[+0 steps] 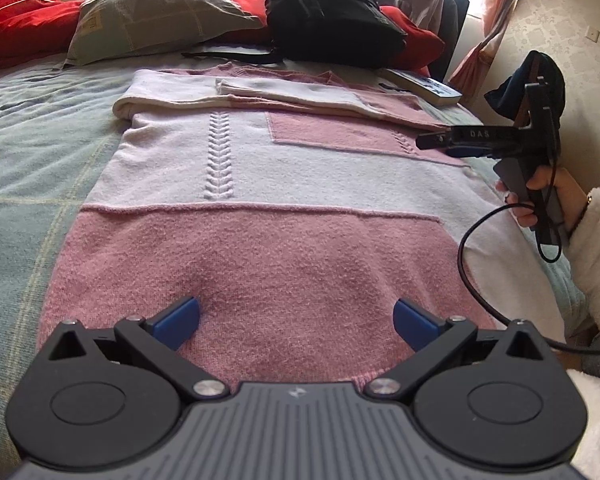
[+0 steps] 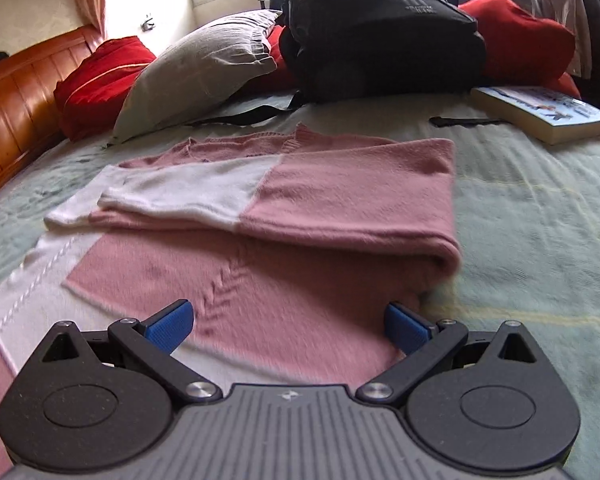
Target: Fold clothes
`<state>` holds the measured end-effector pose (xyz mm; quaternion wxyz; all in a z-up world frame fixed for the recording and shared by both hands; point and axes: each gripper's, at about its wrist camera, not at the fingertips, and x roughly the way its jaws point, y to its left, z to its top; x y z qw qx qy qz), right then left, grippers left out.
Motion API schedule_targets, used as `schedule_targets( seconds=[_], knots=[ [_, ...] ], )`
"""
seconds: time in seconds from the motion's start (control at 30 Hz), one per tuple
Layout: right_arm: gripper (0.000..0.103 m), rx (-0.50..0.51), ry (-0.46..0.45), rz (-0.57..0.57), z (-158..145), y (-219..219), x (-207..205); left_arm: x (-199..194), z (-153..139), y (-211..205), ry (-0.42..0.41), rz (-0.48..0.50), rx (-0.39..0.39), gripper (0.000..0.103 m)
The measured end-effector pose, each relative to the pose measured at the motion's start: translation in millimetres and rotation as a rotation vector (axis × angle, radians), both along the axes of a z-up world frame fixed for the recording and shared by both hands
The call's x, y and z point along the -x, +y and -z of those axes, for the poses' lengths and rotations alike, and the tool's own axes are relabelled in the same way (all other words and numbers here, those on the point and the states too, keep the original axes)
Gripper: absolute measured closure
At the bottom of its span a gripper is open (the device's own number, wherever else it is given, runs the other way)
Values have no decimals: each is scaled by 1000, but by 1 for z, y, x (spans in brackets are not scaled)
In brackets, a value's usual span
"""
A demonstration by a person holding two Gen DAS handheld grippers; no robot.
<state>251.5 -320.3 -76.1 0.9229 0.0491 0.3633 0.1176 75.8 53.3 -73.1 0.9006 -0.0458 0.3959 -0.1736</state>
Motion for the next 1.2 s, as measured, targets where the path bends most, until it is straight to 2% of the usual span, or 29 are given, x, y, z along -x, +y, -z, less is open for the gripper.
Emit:
schedule_targets(
  seconds=[0.13, 0.33, 0.4, 0.47, 0.57, 0.7, 0.77, 0.87, 1.0, 1.2],
  knots=[
    [0, 82, 19, 3, -11, 8, 18, 4, -3, 0, -12, 27, -28, 1],
    [0, 80, -21, -139, -30, 39, 65, 11, -15, 0, -84, 43, -38, 1],
    [0, 97, -24, -191, -31, 51, 80, 12, -6, -3, -68, 63, -49, 1],
    [0, 108, -15, -223, -27, 59, 95, 13, 4, -6, -48, 84, -62, 1],
    [0, 122, 29, -227, -14, 64, 113, 26, 13, -12, -123, 117, -126, 1],
    [0, 120, 14, -198, 5, 57, 136, 34, 10, -11, -121, 107, -123, 1],
    [0, 176, -11, -216, 6, 61, 148, 37, 7, -9, -108, 99, -114, 1],
    [0, 185, 10, -215, -2, 63, 156, 45, -2, -10, -116, 108, -131, 1],
    [0, 155, -27, -248, -16, 73, 172, 68, -8, -26, -195, 177, -262, 1],
    [0, 180, -117, -381, -28, 106, 200, 97, -1, -53, -292, 265, -455, 1]
  ],
)
